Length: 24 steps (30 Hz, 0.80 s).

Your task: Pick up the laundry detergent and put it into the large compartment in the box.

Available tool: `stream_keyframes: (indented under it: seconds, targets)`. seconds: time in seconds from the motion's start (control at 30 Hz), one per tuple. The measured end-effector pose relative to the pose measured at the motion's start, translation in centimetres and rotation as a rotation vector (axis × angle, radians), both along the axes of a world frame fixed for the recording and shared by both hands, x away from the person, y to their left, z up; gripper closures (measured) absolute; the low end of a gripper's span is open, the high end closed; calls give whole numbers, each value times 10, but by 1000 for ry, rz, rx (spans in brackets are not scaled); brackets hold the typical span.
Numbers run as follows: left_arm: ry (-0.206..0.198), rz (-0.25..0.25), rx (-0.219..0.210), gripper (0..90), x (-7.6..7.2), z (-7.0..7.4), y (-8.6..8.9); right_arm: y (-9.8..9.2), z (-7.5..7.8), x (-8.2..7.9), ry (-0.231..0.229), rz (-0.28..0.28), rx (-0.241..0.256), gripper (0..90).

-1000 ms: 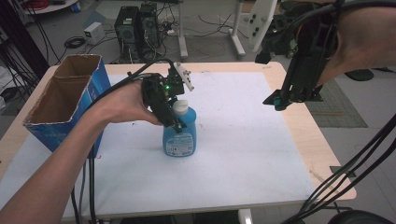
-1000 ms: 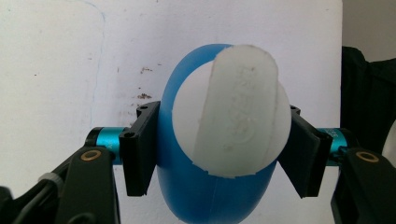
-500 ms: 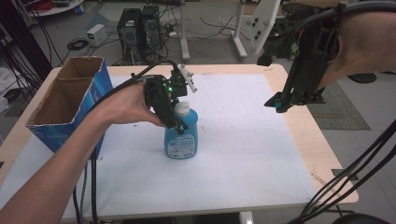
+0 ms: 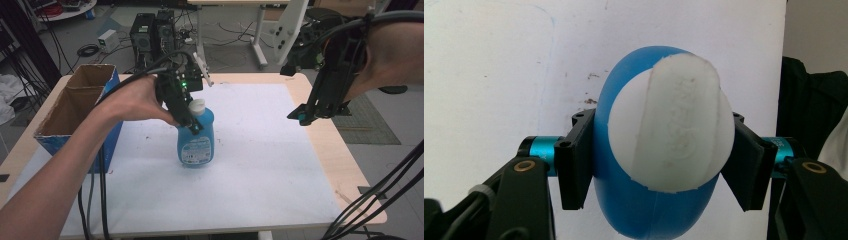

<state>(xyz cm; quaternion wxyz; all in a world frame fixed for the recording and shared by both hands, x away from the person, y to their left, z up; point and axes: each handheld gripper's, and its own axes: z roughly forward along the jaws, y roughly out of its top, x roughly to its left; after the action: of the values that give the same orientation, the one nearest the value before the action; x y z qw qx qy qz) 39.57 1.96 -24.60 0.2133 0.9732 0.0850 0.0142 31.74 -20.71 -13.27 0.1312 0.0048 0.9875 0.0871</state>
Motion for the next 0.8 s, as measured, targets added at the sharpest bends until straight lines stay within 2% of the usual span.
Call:
stream_keyframes:
  seconds: [0.07, 0.1, 0.47, 0.5, 0.53, 0.57, 0.8]
  targets:
    - [-2, -1, 4, 375, 1, 5, 0, 0, 0, 0, -2, 3, 0, 123]
    - [-10, 4, 10, 375, 4, 16, 1, 0, 0, 0, -3, 4, 1, 123]
    - [-38, 58, 24, 376, 15, 72, 11, -3, -1, 0, -8, -6, 0, 123]
    - [-38, 71, 12, 376, 16, 78, 12, -3, -1, 0, -8, -6, 0, 123]
    - [-38, 71, 12, 376, 16, 78, 12, -3, -1, 0, -8, -6, 0, 123]
    - [-36, 82, 10, 376, 18, 88, 15, -3, -1, 0, -9, -7, 1, 123]
    - [-55, 125, 19, 376, 20, 121, 21, -6, 0, 0, -13, -8, 2, 123]
